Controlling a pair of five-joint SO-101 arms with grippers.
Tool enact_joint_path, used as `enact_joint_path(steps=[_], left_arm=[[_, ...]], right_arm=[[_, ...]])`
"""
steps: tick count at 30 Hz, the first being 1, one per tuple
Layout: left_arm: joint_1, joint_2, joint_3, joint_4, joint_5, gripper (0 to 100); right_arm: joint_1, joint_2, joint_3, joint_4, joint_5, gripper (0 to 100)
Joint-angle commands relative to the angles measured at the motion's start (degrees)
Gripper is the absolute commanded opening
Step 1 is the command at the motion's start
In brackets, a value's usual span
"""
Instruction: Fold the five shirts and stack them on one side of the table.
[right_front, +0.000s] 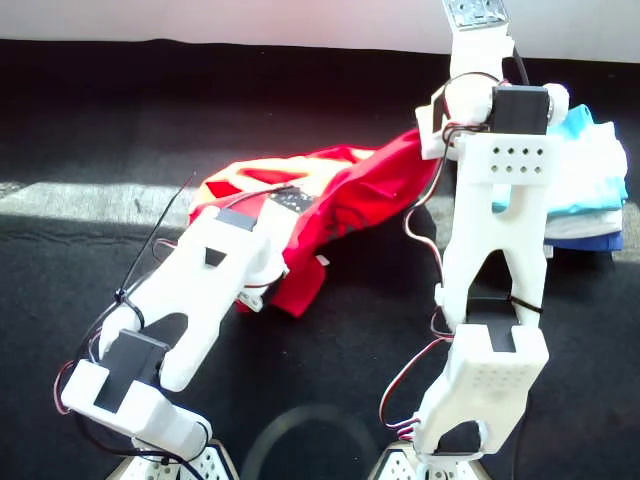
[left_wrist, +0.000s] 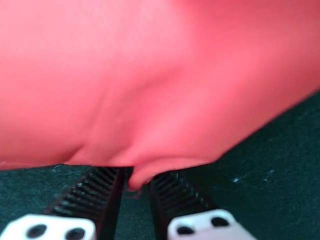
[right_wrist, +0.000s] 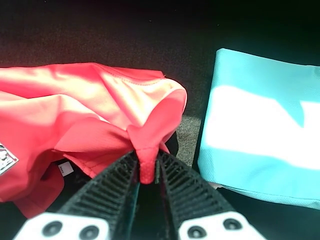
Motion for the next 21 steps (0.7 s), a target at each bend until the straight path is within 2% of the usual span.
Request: enact_joint_path(steps=[1,6,10,14,21], left_arm=[[-0.75,-2.86,-7.25,6.15,0.62,1],[-6.20,-7.87,-21.14,20.84,-0.62,1],[-11.91,-13.67,-34.07,29.19,-6.77,1],[-16.92,-16.66,-43.21,33.14,-10.37,1],[-21.41,-19.56,-49.01,33.85,-11.78,1]], right_arm=[[-0.13,-2.68,-0.31,-0.48,0.18,0.5],[1.19,-2.51,-0.31,-3.47,0.00,0.5],[2.07,-2.86,-0.40,-9.63,0.00,0.5],[1.71,-2.77,-3.12,-11.74,0.00,0.5],[0.75,-2.86,-14.90,-7.78,0.09,0.5]])
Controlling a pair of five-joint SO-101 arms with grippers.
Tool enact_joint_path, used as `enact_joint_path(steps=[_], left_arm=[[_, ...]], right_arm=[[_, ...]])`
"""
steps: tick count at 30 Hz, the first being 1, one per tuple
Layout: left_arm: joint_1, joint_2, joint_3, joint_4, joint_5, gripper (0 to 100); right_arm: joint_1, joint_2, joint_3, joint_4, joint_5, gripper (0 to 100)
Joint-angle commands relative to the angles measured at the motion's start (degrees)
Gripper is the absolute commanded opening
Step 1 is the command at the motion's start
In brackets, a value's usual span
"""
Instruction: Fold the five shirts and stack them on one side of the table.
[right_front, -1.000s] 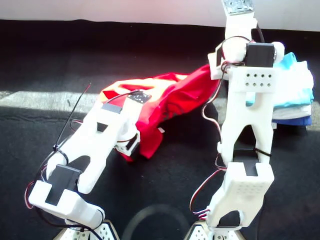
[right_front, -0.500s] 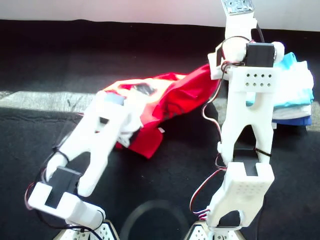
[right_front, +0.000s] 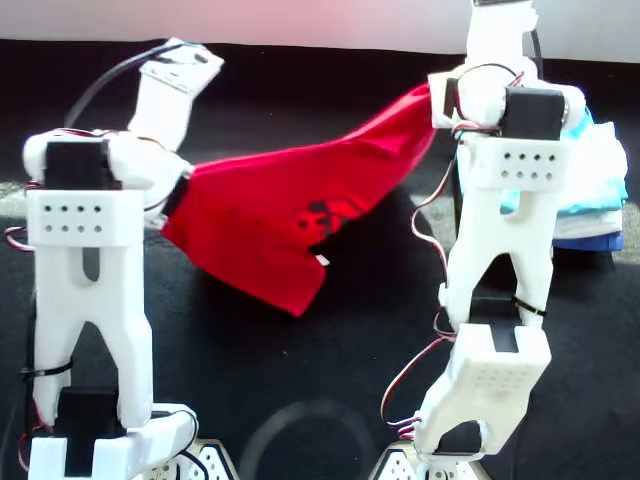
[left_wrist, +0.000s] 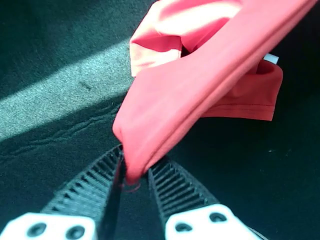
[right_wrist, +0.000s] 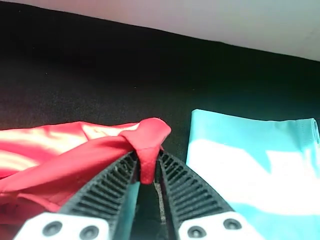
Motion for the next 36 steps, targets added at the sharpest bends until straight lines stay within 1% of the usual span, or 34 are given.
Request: enact_joint_path(steps=[1,8,12,15,18,23,28,36], left_arm=[[-2.33,-4.53,-6.11,0.18,-0.26,1],[-3.12,-11.38,-17.54,-0.18,-0.35,1],[-3.12,-12.88,-20.44,-0.18,-0.35,1],[-3.12,-13.14,-21.58,-0.18,-0.35,1],[-3.12,-13.14,-23.78,-0.18,-0.35,1],[-3.12,-13.14,-28.18,0.09,-0.09,1],[-3.30,-13.23,-28.26,0.26,-0.09,1],[-8.92,-17.36,-29.93,0.26,-0.09,1]], right_arm=[[-0.48,-2.95,-10.86,1.98,0.09,0.5],[-0.48,-2.86,-31.52,4.26,0.18,0.5],[0.31,-3.74,-37.76,4.26,0.26,0.5],[0.84,-6.90,-37.93,3.82,0.53,0.5],[0.84,-10.68,-37.93,4.00,3.78,0.5],[0.84,-16.66,-37.93,4.26,6.95,0.5],[0.84,-21.41,-37.93,4.26,10.73,0.5],[0.92,-24.57,-37.93,4.18,16.53,0.5]])
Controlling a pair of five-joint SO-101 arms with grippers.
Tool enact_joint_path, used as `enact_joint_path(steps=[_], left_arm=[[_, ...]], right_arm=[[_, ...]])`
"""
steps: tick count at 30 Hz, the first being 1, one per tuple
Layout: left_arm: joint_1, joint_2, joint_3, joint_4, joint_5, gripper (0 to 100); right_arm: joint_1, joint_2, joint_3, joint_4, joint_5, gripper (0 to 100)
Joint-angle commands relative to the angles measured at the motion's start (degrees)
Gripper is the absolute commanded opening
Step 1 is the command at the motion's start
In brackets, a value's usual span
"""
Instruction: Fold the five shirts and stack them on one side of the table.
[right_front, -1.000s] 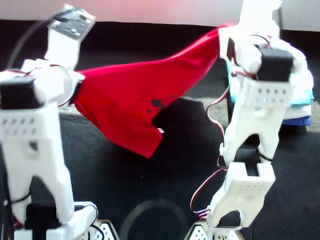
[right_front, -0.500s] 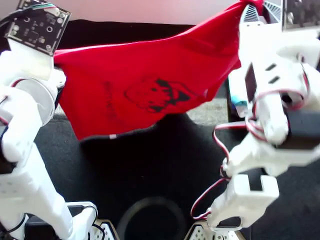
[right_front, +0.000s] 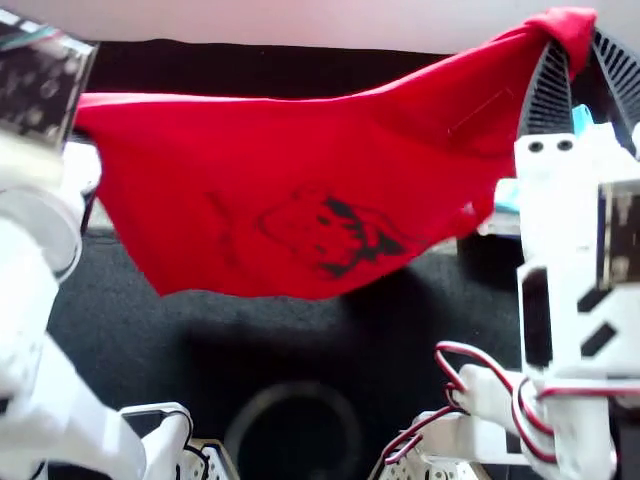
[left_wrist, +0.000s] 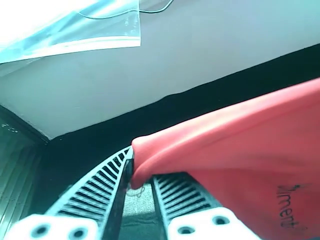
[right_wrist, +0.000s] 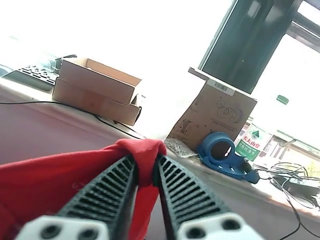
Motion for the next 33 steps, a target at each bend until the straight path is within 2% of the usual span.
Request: enact_joint_path(steps=[1,4,10,13,19,26,33], left_arm=[[-2.33,-1.63,-1.10,0.18,-0.09,1],[-3.91,-1.80,-1.19,-0.26,-0.26,1],[-3.74,-2.07,-1.19,-2.02,0.00,1],[-3.91,-2.15,-1.45,-3.08,0.00,1],[-3.91,-2.15,-1.54,-3.16,0.00,1],[-4.00,-2.15,-7.96,-4.22,0.00,1],[-4.00,-2.15,-11.47,-3.69,0.00,1]], right_arm=[[0.84,-0.66,-3.74,-0.13,3.69,0.5],[0.84,-0.66,-3.74,-0.31,6.68,0.5],[0.84,-0.57,-3.74,0.13,5.98,0.5],[1.01,-0.66,-3.74,0.22,-1.05,0.5],[6.46,-0.66,-1.36,1.10,-14.59,0.5],[7.60,-0.75,6.37,-2.07,-17.76,0.5],[10.95,-2.42,3.74,-7.78,-16.62,0.5]])
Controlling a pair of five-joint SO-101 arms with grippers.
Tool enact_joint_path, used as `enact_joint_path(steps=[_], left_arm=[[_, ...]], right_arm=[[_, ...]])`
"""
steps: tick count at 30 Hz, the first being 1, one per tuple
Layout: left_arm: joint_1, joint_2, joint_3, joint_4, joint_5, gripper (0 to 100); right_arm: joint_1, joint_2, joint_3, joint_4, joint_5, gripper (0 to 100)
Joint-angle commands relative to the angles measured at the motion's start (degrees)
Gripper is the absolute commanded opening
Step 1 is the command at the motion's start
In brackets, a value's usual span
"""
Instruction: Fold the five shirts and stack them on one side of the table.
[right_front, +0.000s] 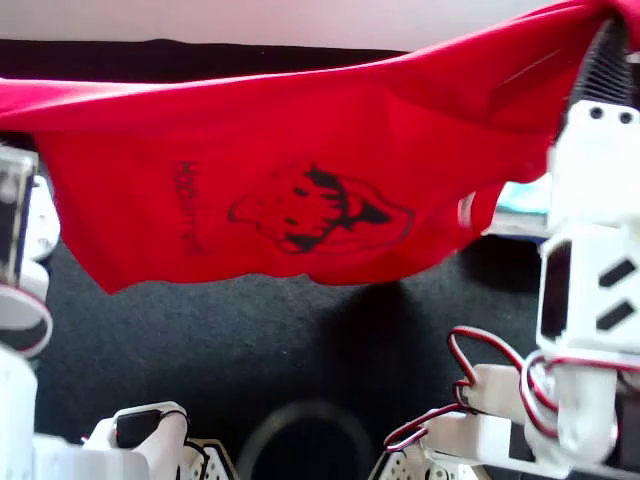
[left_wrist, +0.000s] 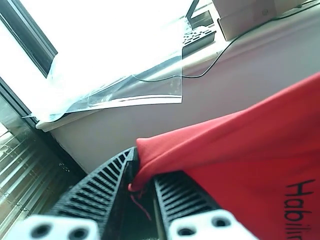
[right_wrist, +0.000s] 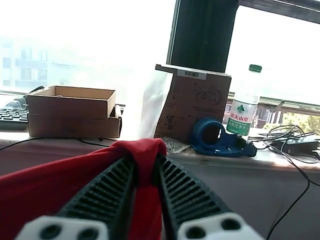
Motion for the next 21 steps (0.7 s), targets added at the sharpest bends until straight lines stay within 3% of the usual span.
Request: enact_joint_path(steps=[1,12,21], left_arm=[[-1.10,0.22,-1.01,0.00,0.00,1],[-1.19,-0.13,13.67,5.19,0.00,1],[-1.19,-5.14,14.29,5.71,0.09,1]], right_arm=[[2.07,-1.71,-1.10,-2.51,2.02,0.5],[2.15,-6.29,-1.01,-8.04,9.67,0.5],[2.24,-9.98,-1.01,-7.87,10.64,0.5]])
